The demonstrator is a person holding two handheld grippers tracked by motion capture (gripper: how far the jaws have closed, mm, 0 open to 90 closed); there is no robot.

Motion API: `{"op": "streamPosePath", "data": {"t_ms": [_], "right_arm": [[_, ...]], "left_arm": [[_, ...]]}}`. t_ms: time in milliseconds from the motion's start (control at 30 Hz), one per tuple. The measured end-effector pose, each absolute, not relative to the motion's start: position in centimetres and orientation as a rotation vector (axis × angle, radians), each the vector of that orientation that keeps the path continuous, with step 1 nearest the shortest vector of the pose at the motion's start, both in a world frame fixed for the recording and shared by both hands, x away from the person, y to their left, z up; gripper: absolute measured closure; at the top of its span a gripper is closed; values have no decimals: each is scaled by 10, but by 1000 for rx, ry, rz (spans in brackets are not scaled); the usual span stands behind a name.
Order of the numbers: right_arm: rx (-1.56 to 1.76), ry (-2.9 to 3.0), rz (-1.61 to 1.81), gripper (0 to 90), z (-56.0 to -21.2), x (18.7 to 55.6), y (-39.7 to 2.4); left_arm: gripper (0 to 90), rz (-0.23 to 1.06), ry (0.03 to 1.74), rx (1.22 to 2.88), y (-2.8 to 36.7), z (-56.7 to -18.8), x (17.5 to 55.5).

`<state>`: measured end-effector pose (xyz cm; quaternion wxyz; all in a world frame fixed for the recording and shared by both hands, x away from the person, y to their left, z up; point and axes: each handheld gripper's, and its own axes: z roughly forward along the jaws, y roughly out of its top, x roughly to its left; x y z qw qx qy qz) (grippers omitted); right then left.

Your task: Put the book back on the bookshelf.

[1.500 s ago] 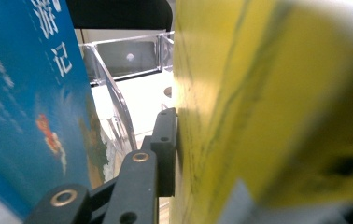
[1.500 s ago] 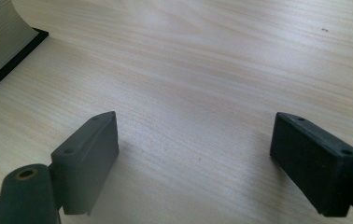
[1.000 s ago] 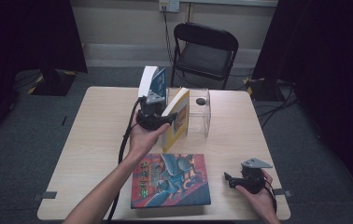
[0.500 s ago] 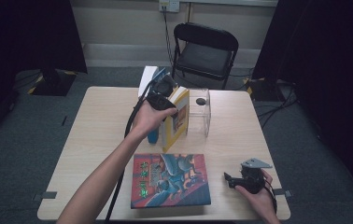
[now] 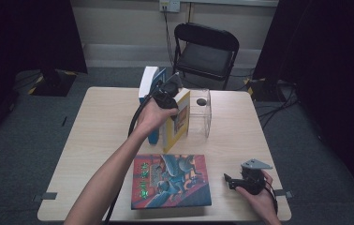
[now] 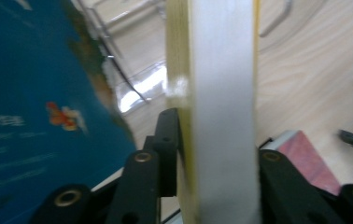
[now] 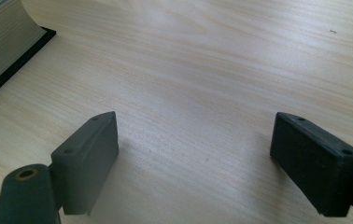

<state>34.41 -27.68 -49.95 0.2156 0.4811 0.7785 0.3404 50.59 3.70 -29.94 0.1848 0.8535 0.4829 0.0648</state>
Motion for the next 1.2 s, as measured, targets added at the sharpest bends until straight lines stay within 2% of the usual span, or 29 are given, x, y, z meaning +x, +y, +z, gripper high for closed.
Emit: {"op": "streamPosePath", "data": {"t_ms": [600,1067,1200], "right_arm": [[1324,2167,948,152,-499,344,-276],[1306,2189,959,152,-499,343,-274],[1297,2194,962,152,-500,343,-274]], "left_arm": [[757,230,1471,2172,49,-293,526],[755,296,1496,2126,34,-305,543],[731,303,1443,2115,33,-308,539]]}}
